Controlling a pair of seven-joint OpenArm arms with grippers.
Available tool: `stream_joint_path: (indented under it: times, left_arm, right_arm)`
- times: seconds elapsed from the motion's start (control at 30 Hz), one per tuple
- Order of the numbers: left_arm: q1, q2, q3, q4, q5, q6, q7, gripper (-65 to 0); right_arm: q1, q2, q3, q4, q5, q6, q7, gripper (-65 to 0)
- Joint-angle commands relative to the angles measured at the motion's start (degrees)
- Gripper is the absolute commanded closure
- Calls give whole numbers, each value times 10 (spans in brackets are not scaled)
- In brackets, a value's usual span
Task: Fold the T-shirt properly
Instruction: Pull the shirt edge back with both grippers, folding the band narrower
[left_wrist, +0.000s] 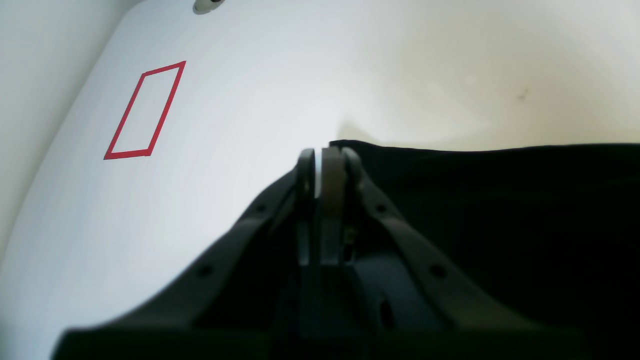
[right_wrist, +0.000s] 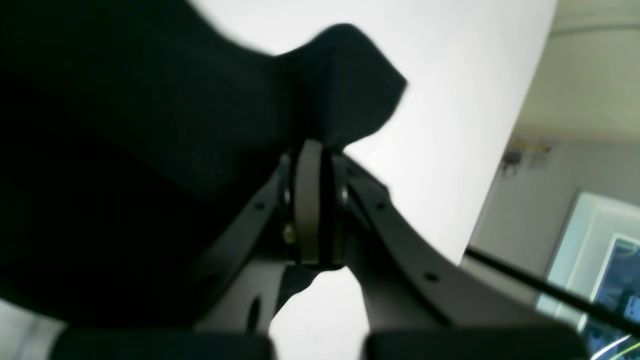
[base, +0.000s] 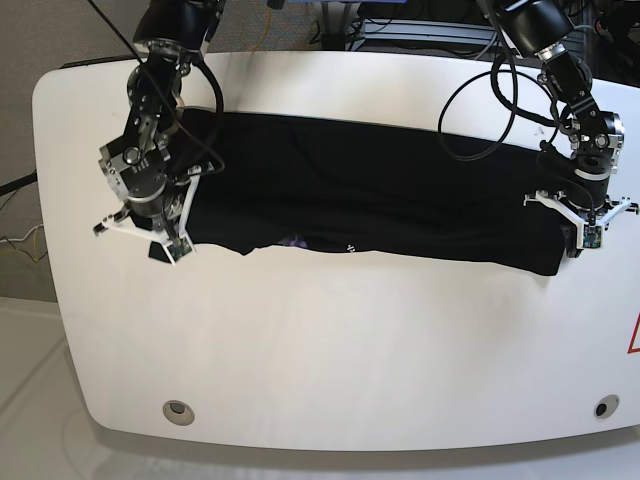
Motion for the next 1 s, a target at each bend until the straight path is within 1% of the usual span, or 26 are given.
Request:
stream_joint_path:
  times: [0.0,0.57,0.7,0.83,0.97]
  left_arm:
    - [-7,-7,-1,10,-7,5,-14,-17]
    - [-7,-7,-1,9,-7,5,-14,-17]
    - [-7,-7,-1,9,-7,5,-14,-17]
    - [-7,-7,-1,9,-7,5,-14,-17]
    - [-7,-7,-1,9,-7,5,-14,-17]
  right_arm:
    - [-6,3,1,13,-4,-1,3,0]
    - [-76,3,1,15,-5,-1,0,0]
    - [-77,5,1,17,-5,-1,-28,0]
    - [-71,24,0,15,-5,-1,-67,0]
    - [-56,34,0,15,-5,-1,-100,0]
